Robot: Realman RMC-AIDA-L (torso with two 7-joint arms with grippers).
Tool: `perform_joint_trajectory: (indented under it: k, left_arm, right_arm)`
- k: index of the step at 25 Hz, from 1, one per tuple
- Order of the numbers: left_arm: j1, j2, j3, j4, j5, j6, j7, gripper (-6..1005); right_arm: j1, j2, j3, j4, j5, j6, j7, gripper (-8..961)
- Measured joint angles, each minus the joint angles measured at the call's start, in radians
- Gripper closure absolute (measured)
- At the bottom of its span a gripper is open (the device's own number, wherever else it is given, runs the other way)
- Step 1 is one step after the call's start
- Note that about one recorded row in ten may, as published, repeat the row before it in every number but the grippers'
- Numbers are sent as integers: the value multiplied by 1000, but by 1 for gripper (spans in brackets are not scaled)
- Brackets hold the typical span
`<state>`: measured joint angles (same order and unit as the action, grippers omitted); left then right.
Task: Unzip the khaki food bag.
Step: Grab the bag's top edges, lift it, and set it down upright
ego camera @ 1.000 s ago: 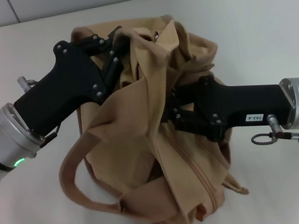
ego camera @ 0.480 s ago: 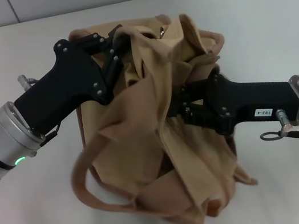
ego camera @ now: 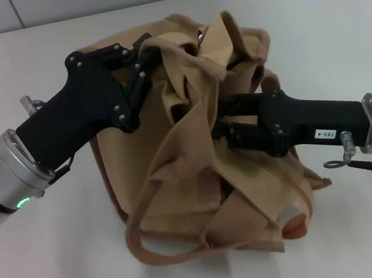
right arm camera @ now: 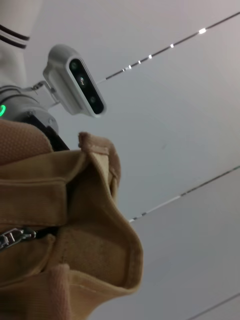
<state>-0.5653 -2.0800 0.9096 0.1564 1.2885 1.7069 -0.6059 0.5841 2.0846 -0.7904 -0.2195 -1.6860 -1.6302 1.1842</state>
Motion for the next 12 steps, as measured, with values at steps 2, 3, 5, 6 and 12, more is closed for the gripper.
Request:
perform_joint_trajectory:
  k: [2,3,5,6,12]
  left_arm:
    - [2,0,0,-1,-1,1,0,908]
    - [2,0,0,-1,-1,1,0,908]
    - [1,0,0,-1,-1,1,0,908]
    - [0,0,0,-2,-1,1,0,908]
    - [-10,0,0,-2,-1,1,0,907]
  right_arm:
    - [-5,0,17,0,0,8,-3,532]
    - [-5,0,17,0,0,8,-3,512]
    - [-3,2,27,2,1,19,-4,482]
    - [0,3,30,3,1,26,-4,473]
    - [43,1,23,7,-3,32,57,446]
